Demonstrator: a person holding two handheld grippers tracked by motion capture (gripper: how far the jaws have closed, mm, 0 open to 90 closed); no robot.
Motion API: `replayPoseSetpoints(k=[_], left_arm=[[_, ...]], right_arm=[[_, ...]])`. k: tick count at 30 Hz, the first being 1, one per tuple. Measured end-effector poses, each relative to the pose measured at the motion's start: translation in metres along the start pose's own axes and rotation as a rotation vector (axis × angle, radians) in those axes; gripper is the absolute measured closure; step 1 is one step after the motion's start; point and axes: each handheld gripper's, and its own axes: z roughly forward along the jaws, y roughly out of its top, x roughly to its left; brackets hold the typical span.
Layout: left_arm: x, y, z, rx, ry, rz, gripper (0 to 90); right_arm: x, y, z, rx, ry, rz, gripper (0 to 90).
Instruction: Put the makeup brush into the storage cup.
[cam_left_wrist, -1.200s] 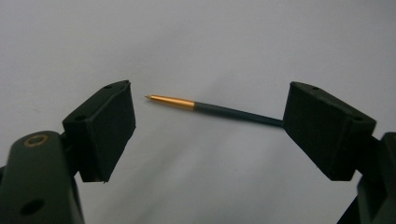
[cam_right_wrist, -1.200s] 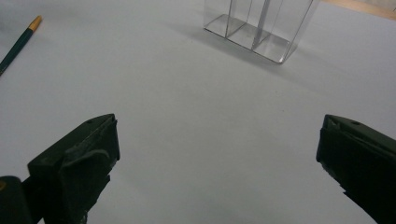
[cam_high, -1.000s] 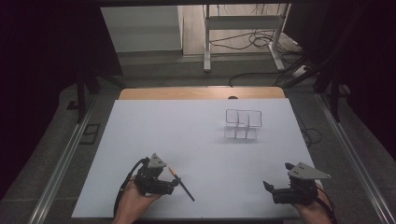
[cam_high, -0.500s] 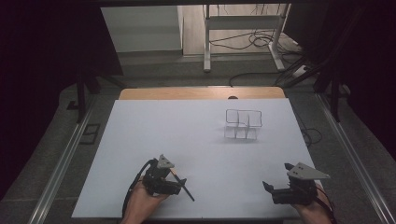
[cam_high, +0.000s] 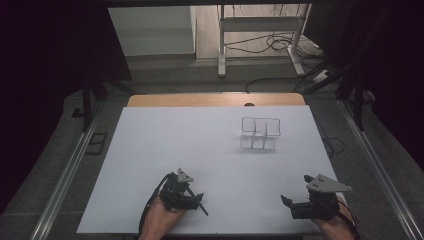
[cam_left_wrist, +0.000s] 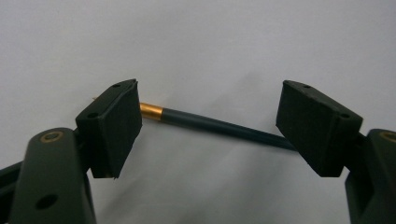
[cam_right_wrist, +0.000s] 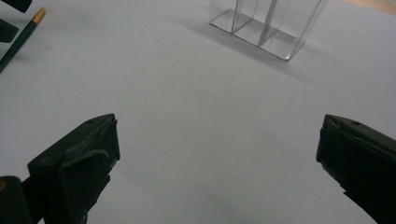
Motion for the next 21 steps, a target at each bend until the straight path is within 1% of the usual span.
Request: replayPoseSetpoints(k=[1,2,8,9,11,13,14,15,17,18,19,20,21], left_arm=[[0.0,0.0,0.0,0.0,0.0,0.0,23.0],[-0.001,0.0,0.001,0.008,0.016,0.007,23.0],[-0.004,-0.001,0.005,0.026,0.032,0.018,24.6],[-0.005,-0.001,0.007,0.039,0.04,0.028,26.2],[-0.006,-0.001,0.008,0.057,0.042,0.029,30.6],[-0.005,-0.001,0.008,0.059,0.036,0.025,34.3],[-0.003,0.0,0.007,0.071,0.022,0.007,36.6],[-0.003,0.0,0.007,0.071,0.022,0.007,39.2],[0.0,0.002,0.006,0.09,0.019,0.002,46.6],[0.0,0.002,0.006,0.09,0.019,0.002,52.4],[0.004,0.004,0.004,0.106,0.019,-0.004,59.9],[0.006,0.005,0.003,0.122,0.018,-0.007,70.4],[0.006,0.005,0.003,0.122,0.018,-0.007,82.5]], right_arm=[[0.0,0.0,0.0,0.001,0.0,0.0,0.0],[0.0,0.0,0.0,0.001,0.001,-0.001,0.0],[0.0,0.0,0.0,0.003,0.001,-0.001,0.0],[0.0,0.0,0.0,0.005,0.002,-0.002,0.0],[0.0,0.0,0.0,0.006,0.003,-0.003,0.0],[0.001,0.0,0.001,0.006,0.004,-0.002,0.0],[0.001,0.0,0.001,0.007,0.004,-0.004,0.0],[0.001,0.0,0.001,0.007,0.004,-0.004,0.0],[0.001,0.0,0.001,0.013,0.004,-0.007,0.0],[0.001,0.0,0.001,0.014,0.002,-0.007,0.0],[0.001,0.0,0.001,0.013,0.004,-0.007,0.0],[0.001,-0.001,0.001,0.014,0.004,-0.008,0.0],[0.001,-0.001,0.001,0.014,0.004,-0.008,0.0]])
